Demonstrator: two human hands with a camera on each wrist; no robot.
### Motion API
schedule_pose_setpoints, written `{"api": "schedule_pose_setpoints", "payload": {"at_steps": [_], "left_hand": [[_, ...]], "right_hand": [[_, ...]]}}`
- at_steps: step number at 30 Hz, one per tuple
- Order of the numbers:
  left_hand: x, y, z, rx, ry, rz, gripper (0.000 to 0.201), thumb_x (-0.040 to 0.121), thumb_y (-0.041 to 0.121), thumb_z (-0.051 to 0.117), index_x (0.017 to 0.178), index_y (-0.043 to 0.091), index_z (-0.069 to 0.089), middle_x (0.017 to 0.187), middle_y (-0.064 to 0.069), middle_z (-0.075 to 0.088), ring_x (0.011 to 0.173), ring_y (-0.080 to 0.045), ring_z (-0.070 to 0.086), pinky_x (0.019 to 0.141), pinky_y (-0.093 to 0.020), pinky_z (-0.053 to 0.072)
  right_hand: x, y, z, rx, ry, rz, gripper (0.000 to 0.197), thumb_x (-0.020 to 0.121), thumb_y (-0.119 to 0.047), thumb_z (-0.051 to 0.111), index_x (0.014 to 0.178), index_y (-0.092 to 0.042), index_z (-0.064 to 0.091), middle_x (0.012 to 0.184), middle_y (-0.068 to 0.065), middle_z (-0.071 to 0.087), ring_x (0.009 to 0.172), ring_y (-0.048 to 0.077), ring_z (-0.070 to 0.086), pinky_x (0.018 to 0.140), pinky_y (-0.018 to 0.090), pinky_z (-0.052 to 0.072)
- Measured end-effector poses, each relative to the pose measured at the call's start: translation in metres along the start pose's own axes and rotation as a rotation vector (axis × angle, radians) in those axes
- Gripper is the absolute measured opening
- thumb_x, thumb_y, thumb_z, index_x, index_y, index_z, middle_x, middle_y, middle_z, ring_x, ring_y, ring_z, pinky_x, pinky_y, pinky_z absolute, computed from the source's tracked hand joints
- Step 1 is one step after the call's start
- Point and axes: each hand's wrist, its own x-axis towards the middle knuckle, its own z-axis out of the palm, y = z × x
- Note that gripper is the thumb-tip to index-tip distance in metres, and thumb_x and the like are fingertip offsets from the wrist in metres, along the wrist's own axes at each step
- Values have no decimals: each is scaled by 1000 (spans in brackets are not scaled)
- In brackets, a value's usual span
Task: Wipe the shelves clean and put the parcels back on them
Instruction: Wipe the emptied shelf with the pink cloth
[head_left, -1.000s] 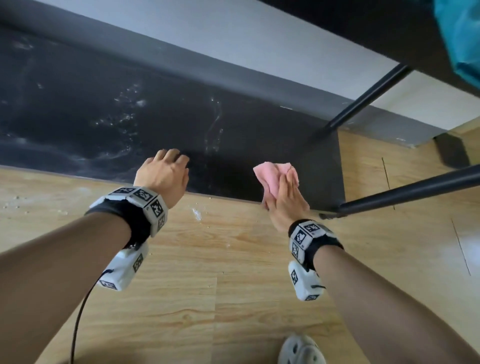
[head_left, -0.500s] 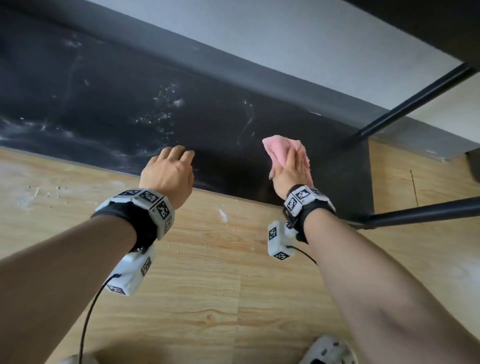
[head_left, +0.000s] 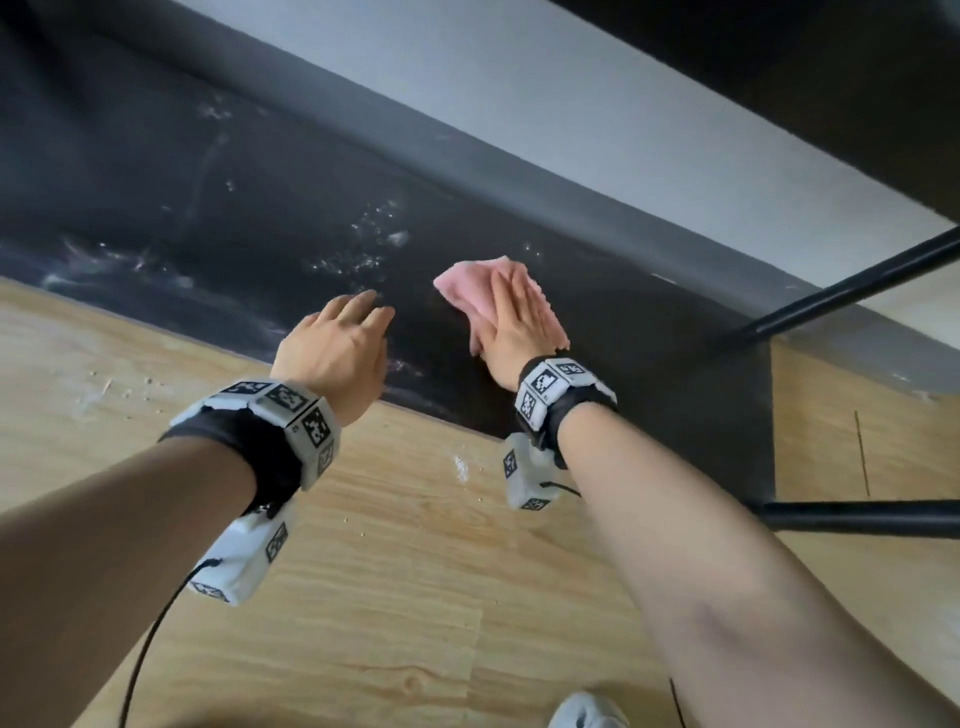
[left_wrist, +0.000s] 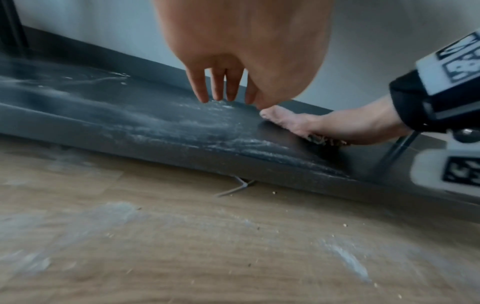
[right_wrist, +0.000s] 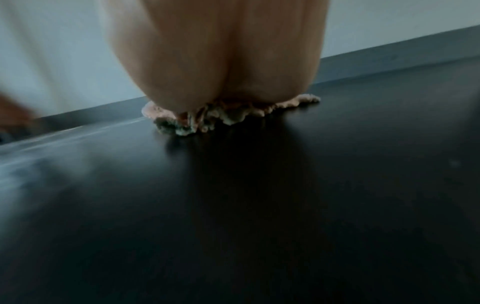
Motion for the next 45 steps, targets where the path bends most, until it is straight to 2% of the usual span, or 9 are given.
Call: {"api": "schedule_pose_setpoints", "payload": {"at_steps": [6,15,21,28,33,35,38,40,45], "left_hand": [[-23,-28,8,29,-45,64,44,97,23,40,139,13,44,148,-8,39,137,-23,36,113,-37,30],[-20,-2,-1,21,15,148,34,93,17,49,125,8,58,131,-10,56,122,-29,52,98,-42,44],[-23,-10,-5,16,43,113,32,93,17,48,122,9,58,126,-8,58,116,-28,54,90,-43,51],[-39,-29,-16,90,85,30,18,88,23,53,90,10,65,93,-5,64,88,-28,61,54,-33,51],[-37,-34,-21,83,29,-42,27,94,26,47,112,14,62,115,-1,62,107,-22,58,64,-33,50],[-36,-34,-22,88,2,-47,30,95,26,45,119,14,60,122,0,59,111,-21,56,66,-33,49],[-43,-39,-22,95,-1,-64,29,94,26,44,114,15,61,116,-1,61,104,-21,58,64,-33,52],[-50,-43,-23,107,-5,-89,26,94,27,43,106,14,62,109,-1,62,98,-21,59,62,-34,52],[-63,-51,-27,158,-68,-165,27,95,32,42,106,16,61,109,0,61,96,-20,59,67,-35,53]], "right_hand": [[-18,69,-16,57,98,339,67,99,-42,34,153,-14,5,161,11,1,149,23,3,121,36,3],[-31,-14,9,-13,-34,64,66,100,-22,36,153,-13,-4,158,13,-18,147,23,-15,113,27,-16],[54,-1,-19,-63,11,-26,65,99,-30,37,153,-14,4,160,11,-5,149,25,-2,121,33,0],[54,109,-44,137,122,504,80,89,-67,32,153,-24,8,159,3,14,147,21,10,121,35,8],[60,97,-49,140,209,467,41,74,-45,41,93,-22,68,89,-8,73,106,18,63,86,26,50],[62,49,-49,161,230,384,24,79,-35,45,84,-19,63,95,-10,67,112,17,59,95,26,46],[67,-32,-32,87,202,83,37,83,-30,44,116,-20,57,129,10,55,125,25,49,108,39,38],[62,-74,-7,39,65,-39,56,92,-25,43,146,-20,30,157,15,18,145,31,19,119,41,15],[19,-102,21,65,-111,-310,65,99,-18,39,153,-17,3,160,9,-12,148,21,-11,120,36,-7]]}}
